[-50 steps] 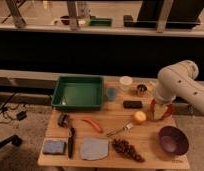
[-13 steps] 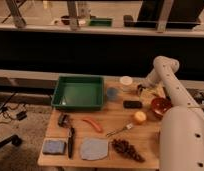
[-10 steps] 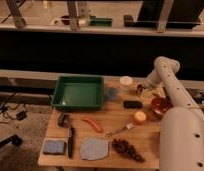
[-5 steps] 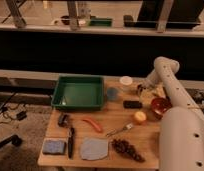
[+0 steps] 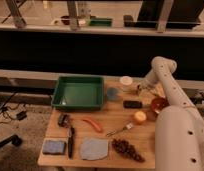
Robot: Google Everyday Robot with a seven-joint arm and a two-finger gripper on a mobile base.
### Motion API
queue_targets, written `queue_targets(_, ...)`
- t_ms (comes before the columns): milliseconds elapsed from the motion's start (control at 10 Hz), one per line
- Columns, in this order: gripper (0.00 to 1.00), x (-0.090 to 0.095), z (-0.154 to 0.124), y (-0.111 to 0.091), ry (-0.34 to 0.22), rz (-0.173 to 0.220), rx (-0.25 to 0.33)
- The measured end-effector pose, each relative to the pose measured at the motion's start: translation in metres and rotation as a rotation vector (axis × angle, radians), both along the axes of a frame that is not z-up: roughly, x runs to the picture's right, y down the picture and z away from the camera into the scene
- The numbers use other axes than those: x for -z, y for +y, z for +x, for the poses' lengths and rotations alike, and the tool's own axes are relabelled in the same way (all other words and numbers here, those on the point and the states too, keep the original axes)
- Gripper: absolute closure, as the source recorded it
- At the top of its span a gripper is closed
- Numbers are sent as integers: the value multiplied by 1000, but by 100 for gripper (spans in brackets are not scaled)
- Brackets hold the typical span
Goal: Stack cups into tray
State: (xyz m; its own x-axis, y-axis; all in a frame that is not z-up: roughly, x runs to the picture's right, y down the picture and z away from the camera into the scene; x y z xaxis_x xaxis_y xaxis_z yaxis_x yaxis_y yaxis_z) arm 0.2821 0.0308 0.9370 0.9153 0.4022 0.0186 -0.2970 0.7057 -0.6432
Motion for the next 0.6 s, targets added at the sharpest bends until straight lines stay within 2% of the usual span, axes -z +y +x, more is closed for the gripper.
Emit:
queue_targets(200, 46, -2, 2, 2, 2, -9, 2)
queue_targets(300, 53, -4, 3, 2, 3, -14, 6)
queue_targets(500, 76, -8, 1, 4, 2, -31, 17)
queue_targets(600, 83, -9, 2, 4, 3, -35, 19)
